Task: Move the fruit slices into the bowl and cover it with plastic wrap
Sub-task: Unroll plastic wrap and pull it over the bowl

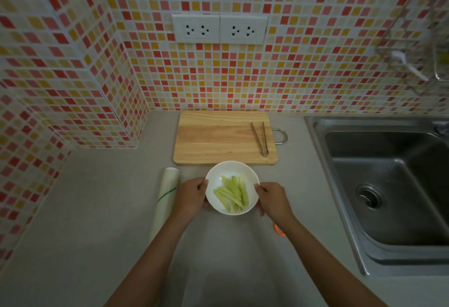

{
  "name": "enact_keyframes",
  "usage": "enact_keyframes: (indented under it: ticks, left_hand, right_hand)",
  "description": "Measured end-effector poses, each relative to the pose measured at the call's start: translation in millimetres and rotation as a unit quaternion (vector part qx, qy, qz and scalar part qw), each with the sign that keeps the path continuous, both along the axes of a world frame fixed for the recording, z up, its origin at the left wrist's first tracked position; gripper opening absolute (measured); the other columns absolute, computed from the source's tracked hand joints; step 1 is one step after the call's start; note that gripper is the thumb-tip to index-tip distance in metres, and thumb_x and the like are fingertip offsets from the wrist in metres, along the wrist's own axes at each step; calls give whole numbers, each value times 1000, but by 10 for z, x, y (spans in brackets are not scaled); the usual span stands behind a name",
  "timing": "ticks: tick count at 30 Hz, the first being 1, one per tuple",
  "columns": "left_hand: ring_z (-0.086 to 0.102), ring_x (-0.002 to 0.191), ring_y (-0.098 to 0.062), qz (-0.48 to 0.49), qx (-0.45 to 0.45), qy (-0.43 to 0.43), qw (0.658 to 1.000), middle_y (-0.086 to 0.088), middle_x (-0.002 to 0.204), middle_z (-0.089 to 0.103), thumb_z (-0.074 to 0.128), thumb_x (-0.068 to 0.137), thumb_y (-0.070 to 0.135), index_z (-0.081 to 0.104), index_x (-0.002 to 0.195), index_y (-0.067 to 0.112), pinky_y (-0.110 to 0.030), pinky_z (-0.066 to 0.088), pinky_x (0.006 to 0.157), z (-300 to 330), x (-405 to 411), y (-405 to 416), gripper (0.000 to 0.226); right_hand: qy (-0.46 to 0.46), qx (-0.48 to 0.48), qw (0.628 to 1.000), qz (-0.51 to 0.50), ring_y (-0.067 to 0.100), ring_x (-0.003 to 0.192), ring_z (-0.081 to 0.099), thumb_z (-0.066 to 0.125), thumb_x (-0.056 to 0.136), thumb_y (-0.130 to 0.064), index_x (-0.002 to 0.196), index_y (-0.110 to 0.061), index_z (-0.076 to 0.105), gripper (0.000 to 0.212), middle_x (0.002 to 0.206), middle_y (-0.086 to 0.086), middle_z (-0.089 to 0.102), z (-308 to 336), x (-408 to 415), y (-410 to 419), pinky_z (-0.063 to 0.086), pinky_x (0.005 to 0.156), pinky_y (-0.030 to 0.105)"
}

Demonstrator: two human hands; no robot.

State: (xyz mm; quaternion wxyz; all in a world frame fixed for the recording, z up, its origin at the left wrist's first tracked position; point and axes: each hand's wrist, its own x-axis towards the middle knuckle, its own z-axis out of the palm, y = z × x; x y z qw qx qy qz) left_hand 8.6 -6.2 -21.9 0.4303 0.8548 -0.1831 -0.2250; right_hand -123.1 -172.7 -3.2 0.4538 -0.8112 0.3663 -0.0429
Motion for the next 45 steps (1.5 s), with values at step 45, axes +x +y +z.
enact_keyframes:
  ticks: [45]
  left_hand:
    - [56,112,-39,105,262,-59,958,-25,119,57,45,95,48,58,115,0,-41,44,91,-87,-105,941,53]
  right_hand:
    - [-25,-48,996,-74,18,48,56,54,94,-35,95,-14,74,29,58,5,63,-36,-528,316,56,68,42]
